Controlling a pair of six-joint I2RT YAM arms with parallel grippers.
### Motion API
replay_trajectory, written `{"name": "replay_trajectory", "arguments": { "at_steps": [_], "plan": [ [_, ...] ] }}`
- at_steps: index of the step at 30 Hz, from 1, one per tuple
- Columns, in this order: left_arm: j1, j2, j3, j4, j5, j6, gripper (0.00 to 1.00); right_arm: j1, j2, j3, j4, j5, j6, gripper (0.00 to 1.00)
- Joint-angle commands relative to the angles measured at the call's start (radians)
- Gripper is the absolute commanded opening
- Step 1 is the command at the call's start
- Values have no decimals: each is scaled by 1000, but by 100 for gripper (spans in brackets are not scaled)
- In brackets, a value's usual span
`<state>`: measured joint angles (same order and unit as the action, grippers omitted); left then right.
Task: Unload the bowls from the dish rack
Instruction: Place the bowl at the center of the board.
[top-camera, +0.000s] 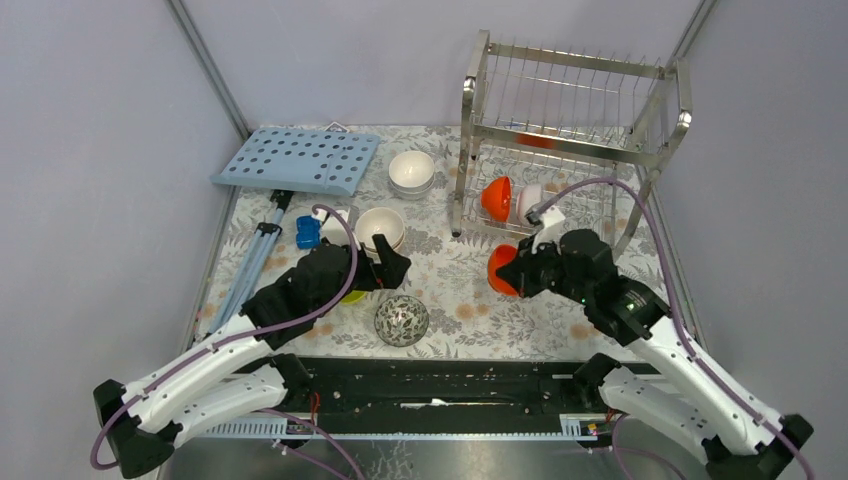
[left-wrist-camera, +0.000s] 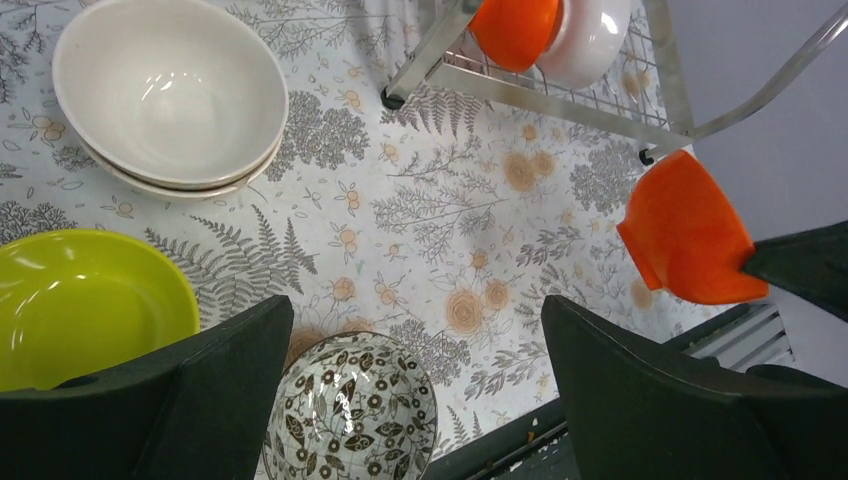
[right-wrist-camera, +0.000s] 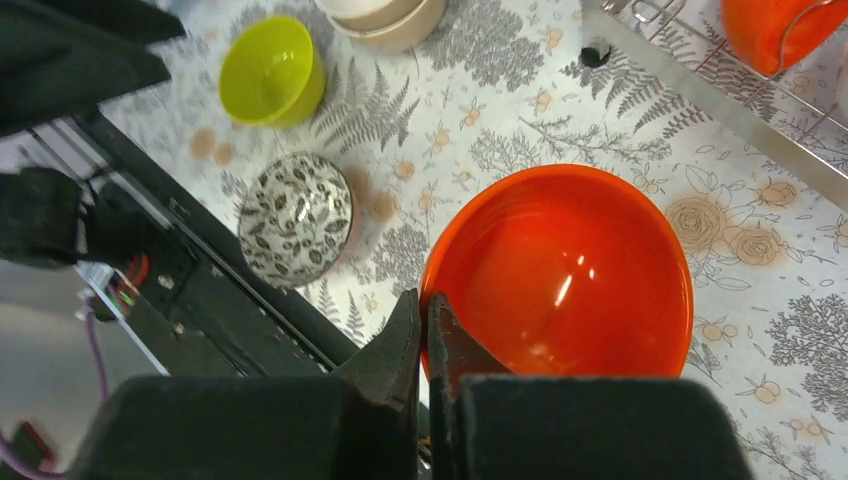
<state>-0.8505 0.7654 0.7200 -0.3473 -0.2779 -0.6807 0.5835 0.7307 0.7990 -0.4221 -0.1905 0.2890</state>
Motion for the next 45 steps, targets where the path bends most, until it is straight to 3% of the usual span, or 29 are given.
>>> {"name": "replay_trajectory", "arguments": {
  "at_steps": [1,8,16,23,29,34,41,45],
  "plan": [
    [-2,0,58,1,43,34,99,199,46,74,-11,242,-72,0],
    [-2,48,65,-17,148,64,99,548,185,92,-28,528,-157,0],
    [-2,178,116,-6,378,111,99,832,291,107,-45,694,-335,0],
    [-4,297,159,-3,616,165,99,973,304,91,-60,799,-444,0],
    [-42,376,203,2,615,188,95,989,327,94,-60,814,-462,0],
    [-88,441,218,5,543,190,80,989,334,82,-28,825,-455,0],
    [-113,485,244,-21,428,179,44,989,323,78,-28,828,-438,0],
    [-120,489,256,-17,399,166,41,989,325,79,-25,818,-424,0]
  ]
}}
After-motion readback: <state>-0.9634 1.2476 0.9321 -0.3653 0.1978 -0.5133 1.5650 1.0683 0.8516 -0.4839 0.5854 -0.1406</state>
